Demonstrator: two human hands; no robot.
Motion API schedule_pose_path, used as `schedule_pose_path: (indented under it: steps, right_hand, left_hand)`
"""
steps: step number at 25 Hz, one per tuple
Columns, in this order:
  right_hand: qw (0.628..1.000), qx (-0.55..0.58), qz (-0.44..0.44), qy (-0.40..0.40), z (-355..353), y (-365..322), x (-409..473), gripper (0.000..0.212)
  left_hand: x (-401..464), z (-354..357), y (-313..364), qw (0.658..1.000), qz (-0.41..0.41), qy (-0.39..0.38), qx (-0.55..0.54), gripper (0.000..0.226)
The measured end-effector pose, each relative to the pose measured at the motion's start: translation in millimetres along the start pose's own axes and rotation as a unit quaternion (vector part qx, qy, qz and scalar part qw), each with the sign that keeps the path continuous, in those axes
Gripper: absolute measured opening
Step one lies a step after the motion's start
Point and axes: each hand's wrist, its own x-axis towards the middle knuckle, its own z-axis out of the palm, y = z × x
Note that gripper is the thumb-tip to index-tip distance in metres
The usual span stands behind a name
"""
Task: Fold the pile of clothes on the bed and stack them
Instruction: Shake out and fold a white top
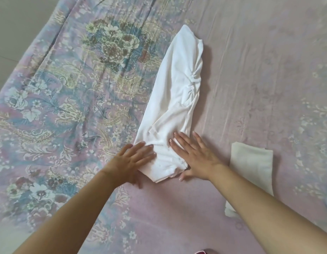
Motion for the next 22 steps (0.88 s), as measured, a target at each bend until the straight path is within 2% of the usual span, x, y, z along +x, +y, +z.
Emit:
schedule_pose_path:
  steps: [2, 4, 5, 6, 8, 9, 10, 11, 12, 13, 14, 16, 17, 18, 19, 20, 22]
  right_hand:
    - [0.999, 0.019, -0.021, 0.030, -2.9, 6.3, 5.7, 0.116]
    - [0.995, 0.060, -0.024, 0.071, -1.7, 6.3, 4.4, 0.098]
    - [0.991, 0.073, -0.029, 0.104, -1.9, 5.5, 1.8, 0.087]
    - [0.987, 0.113, -0.036, 0.106, -3.2, 2.9, 0.3, 0.077]
    - [0.958, 0.276, -0.019, 0.080, -9.3, -2.7, -12.4, 0.054]
    - [0.922, 0.386, 0.018, 0.034, -17.8, -5.0, -22.9, 0.043]
    - [0.867, 0.495, 0.065, -0.006, -26.8, -5.0, -30.4, 0.032]
    - [0.802, 0.588, 0.106, -0.007, -36.8, -3.8, -35.1, 0.023]
    - [0.744, 0.650, 0.153, 0.014, -44.3, -1.5, -36.8, 0.014]
    - [0.690, 0.696, 0.196, 0.039, -48.4, 2.1, -33.4, 0.010]
    - [0.637, 0.731, 0.235, 0.063, -48.4, 6.6, -27.8, 0.026]
    - [0.554, 0.760, 0.324, 0.107, -45.0, 8.4, -15.5, 0.067]
    - [0.529, 0.759, 0.362, 0.117, -37.8, 5.5, -11.2, 0.073]
    - [0.524, 0.756, 0.373, 0.121, -35.6, -0.4, -10.7, 0.061]
    - [0.533, 0.751, 0.369, 0.127, -34.3, -7.3, -12.5, 0.042]
    - [0.547, 0.742, 0.363, 0.138, -32.5, -13.0, -15.2, 0.027]
    - [0.549, 0.734, 0.356, 0.180, -34.3, -22.6, -22.1, 0.017]
  left_hand:
    - [10.1, -4.1, -7.0, 0.997, 0.026, 0.065, -0.006, 0.095]
    - [14.3, -10.7, -7.7, 0.982, 0.037, 0.170, -0.070, 0.050]
    - [13.4, -14.6, -6.5, 0.976, 0.031, 0.189, -0.106, 0.041]
    - [11.1, -21.9, -1.8, 0.972, 0.022, 0.183, -0.145, 0.039]
    - [2.9, -42.2, 13.4, 0.964, -0.010, 0.125, -0.234, 0.032]
    - [-0.2, -59.1, 20.2, 0.948, -0.046, 0.087, -0.302, 0.024]
    - [-0.2, -77.5, 23.6, 0.923, -0.094, 0.031, -0.373, 0.015]
    - [4.5, -93.0, 20.7, 0.888, -0.132, -0.018, -0.441, 0.008]
    - [13.6, -108.8, 15.5, 0.848, -0.168, -0.047, -0.500, 0.012]
    - [25.0, -120.2, 7.6, 0.794, -0.204, -0.043, -0.571, 0.018]
    - [38.1, -127.7, -1.1, 0.720, -0.242, 0.003, -0.650, 0.020]
    - [61.1, -126.9, -9.0, 0.535, -0.331, 0.145, -0.764, 0.029]
    - [66.5, -115.4, -5.8, 0.479, -0.382, 0.184, -0.769, 0.033]
    - [68.9, -100.3, 2.5, 0.471, -0.433, 0.197, -0.743, 0.038]
    - [69.7, -86.0, 14.1, 0.494, -0.468, 0.198, -0.705, 0.042]
    - [69.8, -75.4, 27.0, 0.529, -0.479, 0.203, -0.670, 0.043]
    - [66.7, -60.1, 45.6, 0.595, -0.451, 0.243, -0.619, 0.044]
